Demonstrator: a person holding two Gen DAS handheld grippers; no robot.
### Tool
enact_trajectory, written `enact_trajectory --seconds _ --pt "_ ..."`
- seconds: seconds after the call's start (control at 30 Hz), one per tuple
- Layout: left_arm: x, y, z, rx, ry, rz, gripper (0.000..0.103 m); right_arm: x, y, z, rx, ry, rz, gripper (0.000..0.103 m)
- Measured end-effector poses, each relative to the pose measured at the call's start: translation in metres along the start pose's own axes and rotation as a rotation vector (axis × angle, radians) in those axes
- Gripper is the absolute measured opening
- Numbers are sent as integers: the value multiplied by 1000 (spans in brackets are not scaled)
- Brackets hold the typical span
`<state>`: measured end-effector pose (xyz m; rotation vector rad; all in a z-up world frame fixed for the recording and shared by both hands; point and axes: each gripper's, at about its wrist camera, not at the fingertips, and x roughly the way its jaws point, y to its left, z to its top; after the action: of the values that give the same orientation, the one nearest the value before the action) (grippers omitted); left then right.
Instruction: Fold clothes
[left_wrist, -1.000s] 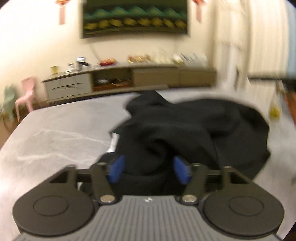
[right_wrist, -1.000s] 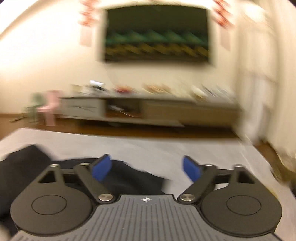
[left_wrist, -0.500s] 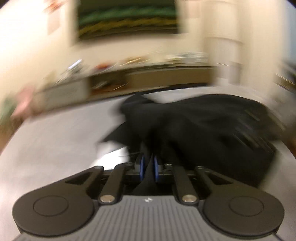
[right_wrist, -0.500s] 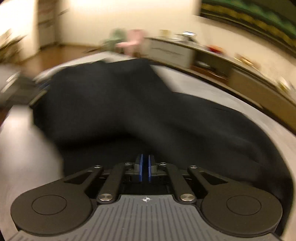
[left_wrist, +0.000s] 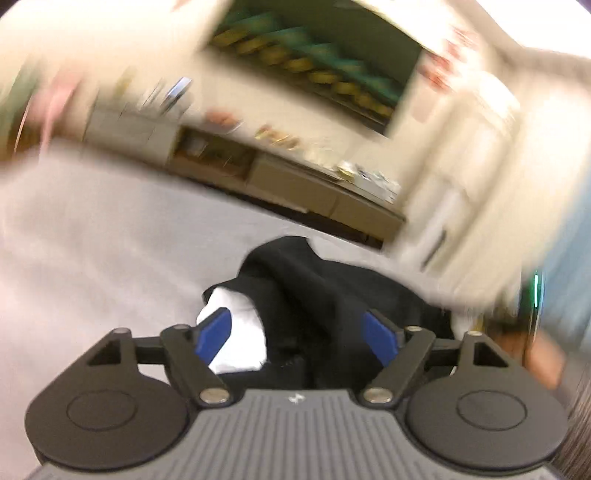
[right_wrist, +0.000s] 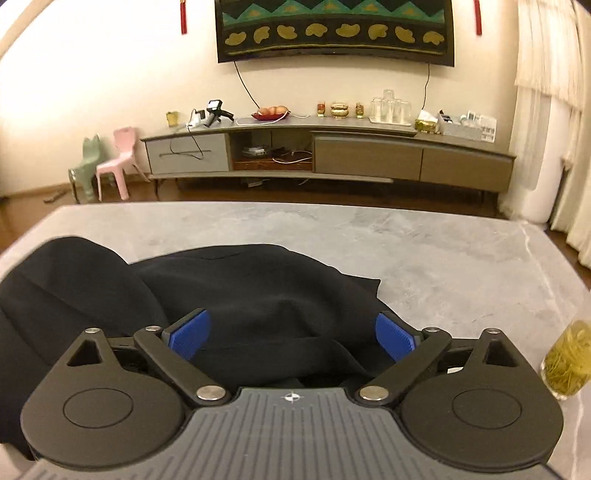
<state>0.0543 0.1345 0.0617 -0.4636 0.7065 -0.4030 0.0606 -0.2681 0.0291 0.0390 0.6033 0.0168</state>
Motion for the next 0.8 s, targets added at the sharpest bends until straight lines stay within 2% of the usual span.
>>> enact_trajectory --seconds 0.03,0.07,0.13,0.2,0.23,0.27,0.3,0.37,0.43,0.47,0.5,0.53,0.6,0.63,0.7,0.73,0.8 --pt "20 9 8 -55 53 15 75 6 2 -1 -13 6 -6 99" --pt "40 11 11 -67 100 27 69 12 1 -3 -25 14 -9 99" --pt "81 11 14 -74 192 51 66 20 0 -5 -52 31 -22 100" --pt "115 10 15 -76 263 70 43 29 -1 -8 -86 47 -54 101" --pt "127 7 15 -73 283 75 14 34 -4 -6 -99 53 -70 101" --pt "128 1 19 -30 253 90 5 39 -8 -6 -108 61 -84 102" --pt "126 -6 25 20 214 106 3 43 -13 -6 -115 75 -89 102" --pt "75 -24 49 98 8 78 2 54 -24 -8 -122 115 -85 99" --pt "20 -41 74 174 -209 45 2 63 -38 -8 -107 170 -91 74" --pt "-3 -43 83 174 -287 24 2 65 -45 -8 -90 190 -105 57" --pt "-20 -39 92 173 -342 29 2 69 -51 -9 -80 202 -118 57" --pt "-21 -35 99 176 -351 88 3 72 -57 -9 -70 214 -131 57" --pt "2 -5 106 146 -245 234 4 78 -59 -11 -65 224 -139 60" --pt "17 12 104 124 -179 276 6 78 -56 -12 -71 225 -140 61" --pt "36 44 88 59 -92 304 13 76 -47 -13 -97 215 -140 77" --pt "40 55 82 20 -46 293 22 74 -42 -13 -112 202 -135 80" --pt "44 68 72 -21 22 263 30 70 -31 -13 -142 175 -125 90"
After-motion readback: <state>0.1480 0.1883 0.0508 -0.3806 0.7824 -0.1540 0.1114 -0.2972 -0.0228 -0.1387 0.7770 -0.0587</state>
